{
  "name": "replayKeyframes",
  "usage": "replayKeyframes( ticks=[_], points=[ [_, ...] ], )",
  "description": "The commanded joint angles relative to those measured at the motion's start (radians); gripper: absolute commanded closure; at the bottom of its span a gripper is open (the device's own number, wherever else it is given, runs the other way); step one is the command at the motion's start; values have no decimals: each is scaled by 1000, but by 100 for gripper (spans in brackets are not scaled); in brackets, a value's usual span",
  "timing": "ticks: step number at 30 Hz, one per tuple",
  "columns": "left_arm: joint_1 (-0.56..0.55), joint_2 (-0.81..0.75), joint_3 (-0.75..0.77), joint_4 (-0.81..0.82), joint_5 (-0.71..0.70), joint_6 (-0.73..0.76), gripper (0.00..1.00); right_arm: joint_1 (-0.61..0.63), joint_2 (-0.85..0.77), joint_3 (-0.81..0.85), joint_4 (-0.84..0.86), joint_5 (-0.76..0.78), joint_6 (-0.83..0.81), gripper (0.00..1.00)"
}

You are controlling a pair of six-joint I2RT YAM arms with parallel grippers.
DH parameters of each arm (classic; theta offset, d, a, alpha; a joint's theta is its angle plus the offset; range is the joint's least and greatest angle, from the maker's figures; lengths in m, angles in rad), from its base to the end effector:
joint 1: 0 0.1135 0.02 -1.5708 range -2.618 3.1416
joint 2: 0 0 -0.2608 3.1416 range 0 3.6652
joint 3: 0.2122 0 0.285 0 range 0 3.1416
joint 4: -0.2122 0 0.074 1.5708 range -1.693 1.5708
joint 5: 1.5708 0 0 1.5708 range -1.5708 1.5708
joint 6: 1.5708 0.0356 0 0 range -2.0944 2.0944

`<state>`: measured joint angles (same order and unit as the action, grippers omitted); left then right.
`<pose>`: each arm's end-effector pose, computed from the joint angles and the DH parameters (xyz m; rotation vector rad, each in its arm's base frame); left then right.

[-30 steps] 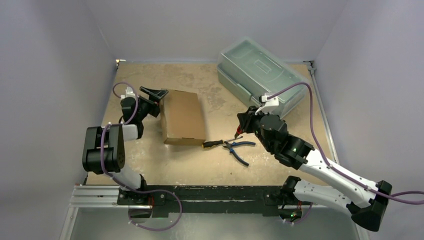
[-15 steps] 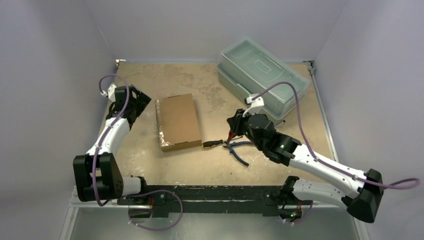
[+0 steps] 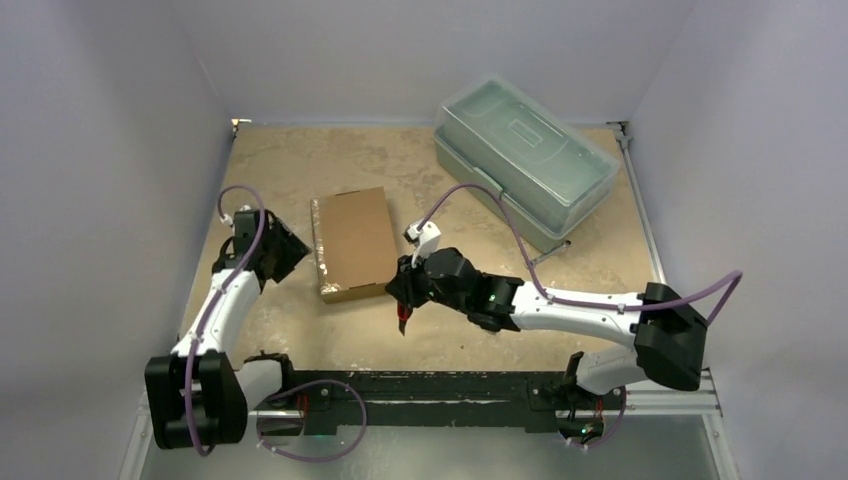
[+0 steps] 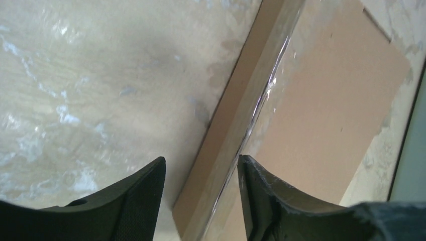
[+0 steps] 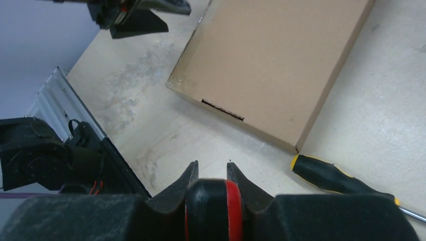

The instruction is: Unpack the express box

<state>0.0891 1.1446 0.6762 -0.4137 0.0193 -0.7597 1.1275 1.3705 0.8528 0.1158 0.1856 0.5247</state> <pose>0.2566 0.0222 0.1941 -1.0130 2.2627 -0.3152 0.1519 0.3045 0.2407 -0.4934 2.0172 0.8775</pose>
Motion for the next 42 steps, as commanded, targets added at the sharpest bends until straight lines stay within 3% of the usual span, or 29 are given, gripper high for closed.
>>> replayKeyframes(
  ticks=[1,6,10,17,22,24,29,35,38,42],
  points=[
    [-6,-122,-72,-80,47,-98,53,5,-2,57,120,-7,41,100],
    [-9,-203,-116,-146,-12,-172,68,5,-49,45,93,59,43,100],
    [-63,-179,-160,-90,98,-211,82,5,-103,-6,124,97,53,100],
    [-376,-141,-188,32,48,-407,85,5,-180,-37,108,159,61,100],
    [-442,-61,-124,64,37,-365,86,5,-237,-55,73,208,49,100],
    [-442,-64,-67,-28,-45,-306,86,5,-245,-42,29,255,40,100],
    [-436,-204,41,-199,-334,-159,77,5,-269,-62,73,266,-19,100],
    [-385,-255,171,-158,-445,-31,39,5,-277,-57,141,237,-89,100],
    [-324,-188,218,-15,-338,23,30,5,-240,-21,142,232,-98,100],
    [-202,7,289,194,2,77,31,5,-167,-3,237,213,-103,100]
  ],
)
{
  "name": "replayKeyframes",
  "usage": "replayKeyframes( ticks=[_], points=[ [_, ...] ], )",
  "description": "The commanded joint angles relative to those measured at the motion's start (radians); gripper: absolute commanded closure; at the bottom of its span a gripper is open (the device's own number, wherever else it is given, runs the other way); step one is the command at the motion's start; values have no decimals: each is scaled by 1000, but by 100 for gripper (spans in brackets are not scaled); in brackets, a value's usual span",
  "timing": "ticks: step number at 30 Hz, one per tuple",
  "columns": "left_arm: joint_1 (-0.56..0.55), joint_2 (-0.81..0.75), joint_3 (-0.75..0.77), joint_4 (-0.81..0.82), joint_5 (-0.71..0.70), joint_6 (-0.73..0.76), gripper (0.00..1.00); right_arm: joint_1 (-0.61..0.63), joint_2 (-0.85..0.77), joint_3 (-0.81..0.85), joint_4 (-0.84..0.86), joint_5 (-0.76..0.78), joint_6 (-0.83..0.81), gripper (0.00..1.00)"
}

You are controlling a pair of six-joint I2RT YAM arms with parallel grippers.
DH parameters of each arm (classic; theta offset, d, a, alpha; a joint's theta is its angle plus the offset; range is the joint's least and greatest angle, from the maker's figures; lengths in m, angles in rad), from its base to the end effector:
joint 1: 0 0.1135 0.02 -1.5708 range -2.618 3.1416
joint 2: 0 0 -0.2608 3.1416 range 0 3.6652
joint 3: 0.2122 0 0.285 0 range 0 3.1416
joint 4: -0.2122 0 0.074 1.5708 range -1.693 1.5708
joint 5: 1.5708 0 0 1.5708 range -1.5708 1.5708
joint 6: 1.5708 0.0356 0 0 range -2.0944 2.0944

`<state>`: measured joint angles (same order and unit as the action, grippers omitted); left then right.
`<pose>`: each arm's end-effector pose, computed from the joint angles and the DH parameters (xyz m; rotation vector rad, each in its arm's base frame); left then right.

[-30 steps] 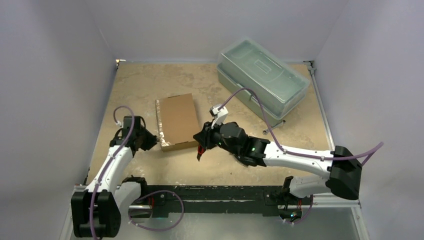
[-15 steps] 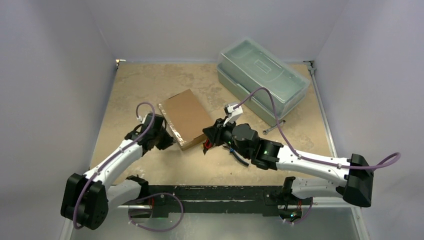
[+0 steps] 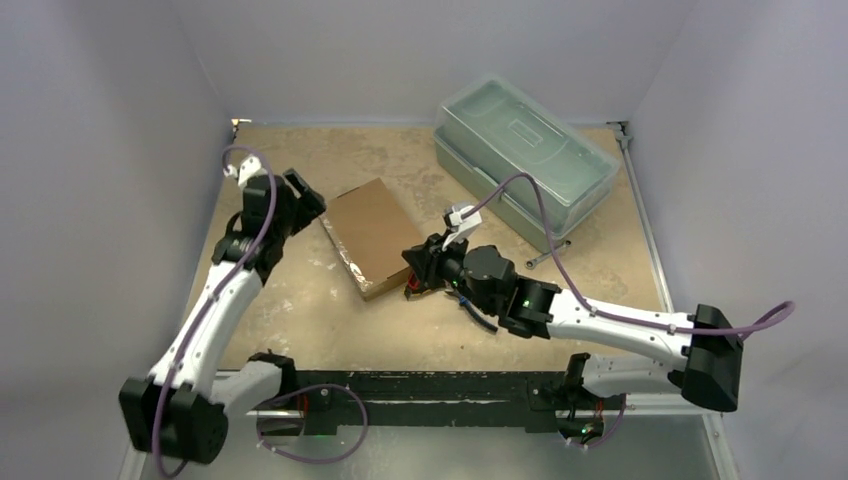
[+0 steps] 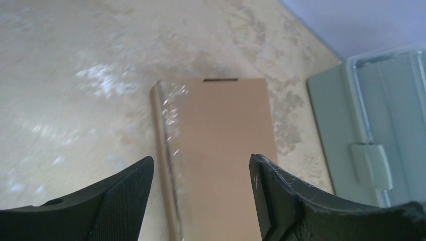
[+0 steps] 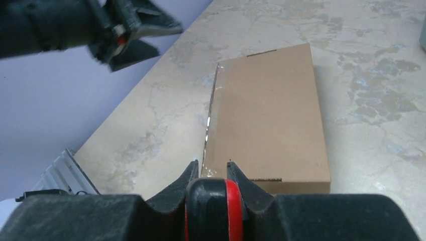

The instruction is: Unpack the express box

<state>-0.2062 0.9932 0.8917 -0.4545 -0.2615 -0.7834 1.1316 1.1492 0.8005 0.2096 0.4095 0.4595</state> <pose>0.2494 -0.0428 0.3063 -0.7505 1.9844 -0.3137 0.1409 0.2666 0.2979 -0.2774 1.7482 0.8289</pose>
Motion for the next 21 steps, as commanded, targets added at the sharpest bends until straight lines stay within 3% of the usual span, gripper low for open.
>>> replayKeyframes(
  ticks=[1,5,8,11,14,18,21],
  points=[
    [118,209,91,292,361,146,33,2,75,46,198,-26,-59,100],
    [197,410,191,345,492,220,28,8,195,26,520,-21,-177,100],
    [254,552,286,328,684,300,25,12,305,67,660,-8,-260,100],
    [255,679,394,183,660,453,24,16,403,149,692,-1,-308,100],
    [265,721,373,232,686,480,27,16,480,228,675,36,-327,100],
    [265,738,339,315,766,459,37,16,549,271,706,24,-373,100],
    [265,762,361,289,799,485,47,16,595,302,724,0,-419,100]
  ],
)
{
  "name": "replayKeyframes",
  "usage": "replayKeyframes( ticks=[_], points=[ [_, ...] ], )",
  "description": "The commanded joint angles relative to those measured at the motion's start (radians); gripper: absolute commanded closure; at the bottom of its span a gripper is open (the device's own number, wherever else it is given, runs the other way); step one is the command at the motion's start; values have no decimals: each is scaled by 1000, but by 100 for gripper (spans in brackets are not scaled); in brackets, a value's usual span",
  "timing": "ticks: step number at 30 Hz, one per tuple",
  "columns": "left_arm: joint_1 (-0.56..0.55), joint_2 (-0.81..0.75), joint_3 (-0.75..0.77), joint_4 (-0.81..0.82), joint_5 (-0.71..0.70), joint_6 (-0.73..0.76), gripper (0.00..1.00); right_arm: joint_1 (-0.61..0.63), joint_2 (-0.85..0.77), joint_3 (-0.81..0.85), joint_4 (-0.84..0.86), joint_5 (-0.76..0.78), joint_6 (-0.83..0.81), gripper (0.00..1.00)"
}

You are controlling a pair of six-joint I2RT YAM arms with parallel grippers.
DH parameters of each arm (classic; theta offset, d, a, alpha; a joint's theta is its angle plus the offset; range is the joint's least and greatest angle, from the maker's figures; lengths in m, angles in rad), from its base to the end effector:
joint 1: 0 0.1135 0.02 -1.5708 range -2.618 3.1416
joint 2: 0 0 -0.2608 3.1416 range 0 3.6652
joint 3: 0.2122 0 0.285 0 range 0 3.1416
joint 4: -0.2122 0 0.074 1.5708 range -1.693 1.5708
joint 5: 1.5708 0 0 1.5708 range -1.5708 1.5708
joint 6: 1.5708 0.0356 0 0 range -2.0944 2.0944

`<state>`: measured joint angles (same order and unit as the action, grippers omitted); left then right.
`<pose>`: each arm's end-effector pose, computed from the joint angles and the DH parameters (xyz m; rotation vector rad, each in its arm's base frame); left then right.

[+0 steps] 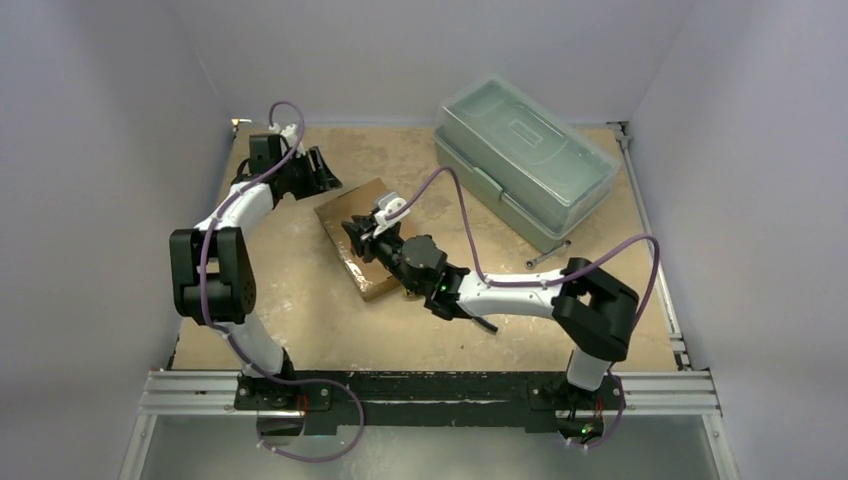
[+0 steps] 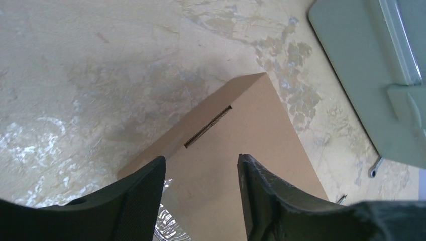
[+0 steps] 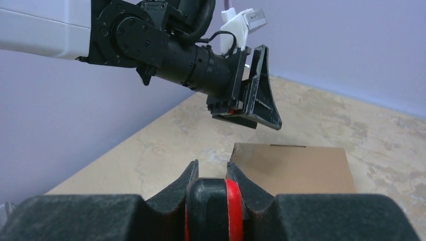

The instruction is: Unpack the express box

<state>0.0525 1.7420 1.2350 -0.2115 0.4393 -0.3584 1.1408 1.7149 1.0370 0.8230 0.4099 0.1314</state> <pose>0.4173 0.0068 0.2178 -0.2391 2.2809 -0.6613 0.1870 0.3737 0.2590 -0.3933 1.4283 0.7489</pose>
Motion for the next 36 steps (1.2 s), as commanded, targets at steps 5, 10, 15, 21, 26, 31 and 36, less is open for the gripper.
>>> replayKeyframes(
  ticks=[5,10,15,21,26,31,36],
  points=[
    [9,22,21,51,62,72,48,7,85,104,144,-18,-125,100],
    [9,69,23,90,138,81,46,6,137,155,173,-20,-125,100],
    [9,99,15,130,170,77,44,7,175,206,140,-10,-112,100],
    [10,119,19,123,151,65,52,7,257,270,154,-7,-150,100],
    [9,122,17,108,122,53,53,7,313,329,153,1,-189,100],
    [8,117,6,117,129,40,55,5,355,366,165,-4,-220,100],
    [8,124,11,114,131,37,55,5,373,377,166,-6,-232,100]
  ],
)
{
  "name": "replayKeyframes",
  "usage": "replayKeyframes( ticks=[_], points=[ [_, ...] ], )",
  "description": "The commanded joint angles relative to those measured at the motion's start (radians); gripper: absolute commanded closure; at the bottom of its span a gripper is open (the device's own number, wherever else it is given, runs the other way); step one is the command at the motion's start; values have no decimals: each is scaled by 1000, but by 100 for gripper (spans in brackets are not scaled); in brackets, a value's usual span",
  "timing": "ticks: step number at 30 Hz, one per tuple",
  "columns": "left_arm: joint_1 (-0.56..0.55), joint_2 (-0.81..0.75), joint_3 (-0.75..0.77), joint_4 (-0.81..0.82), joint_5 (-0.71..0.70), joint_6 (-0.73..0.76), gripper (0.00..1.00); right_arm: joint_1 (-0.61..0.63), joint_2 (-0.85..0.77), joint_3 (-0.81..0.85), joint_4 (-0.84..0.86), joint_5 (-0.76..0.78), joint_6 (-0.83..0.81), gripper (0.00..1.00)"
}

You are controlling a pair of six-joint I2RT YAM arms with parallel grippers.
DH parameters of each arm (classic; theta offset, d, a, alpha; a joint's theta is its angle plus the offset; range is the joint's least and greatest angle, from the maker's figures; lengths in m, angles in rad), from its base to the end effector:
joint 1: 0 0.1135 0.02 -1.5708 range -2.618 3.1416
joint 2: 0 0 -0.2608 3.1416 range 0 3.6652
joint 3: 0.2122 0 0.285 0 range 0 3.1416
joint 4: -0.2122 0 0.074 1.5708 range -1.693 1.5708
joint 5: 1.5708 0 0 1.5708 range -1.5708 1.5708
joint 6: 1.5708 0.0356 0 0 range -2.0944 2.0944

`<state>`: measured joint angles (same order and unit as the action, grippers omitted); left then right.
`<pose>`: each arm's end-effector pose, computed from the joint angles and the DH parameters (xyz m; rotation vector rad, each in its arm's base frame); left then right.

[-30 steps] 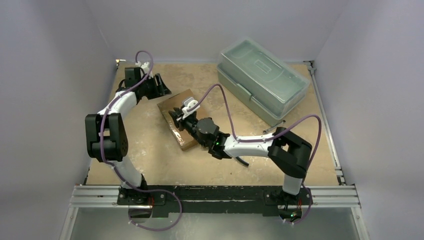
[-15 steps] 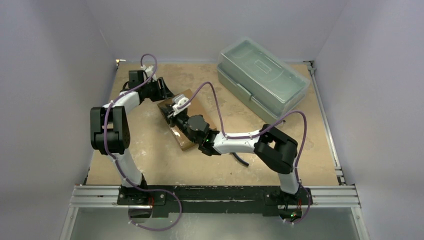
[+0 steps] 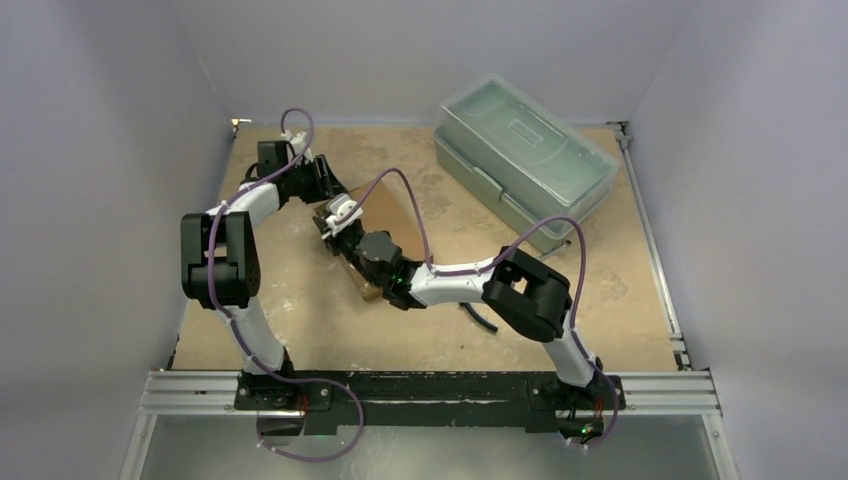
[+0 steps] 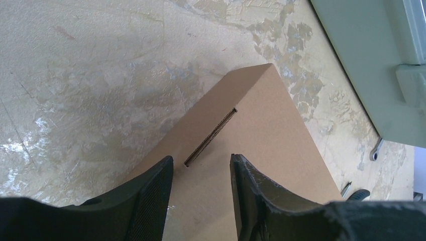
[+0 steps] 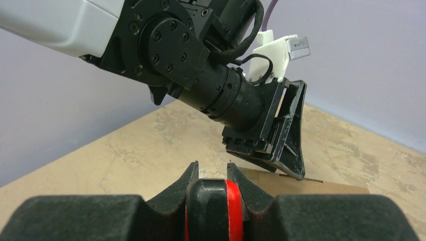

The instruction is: Unpack the express box

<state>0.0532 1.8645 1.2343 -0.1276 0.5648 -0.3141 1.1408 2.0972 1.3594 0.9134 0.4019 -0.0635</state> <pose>0.4320 0.0039 0.1759 -0.1371 2.3062 -0.7879 0.2222 0.4511 0.2147 -0.5113 1.3431 0.6105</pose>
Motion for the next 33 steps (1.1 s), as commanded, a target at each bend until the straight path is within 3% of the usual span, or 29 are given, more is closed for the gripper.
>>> replayKeyframes(
  ticks=[1,17,33],
  points=[
    [7,2,12,32,7,-9,56,5,-5,55,78,4,-38,100],
    [7,-8,13,32,9,-12,57,-4,61,104,64,-11,-45,100],
    [7,-10,12,32,10,-11,57,-7,11,93,59,-17,-52,100]
  ],
)
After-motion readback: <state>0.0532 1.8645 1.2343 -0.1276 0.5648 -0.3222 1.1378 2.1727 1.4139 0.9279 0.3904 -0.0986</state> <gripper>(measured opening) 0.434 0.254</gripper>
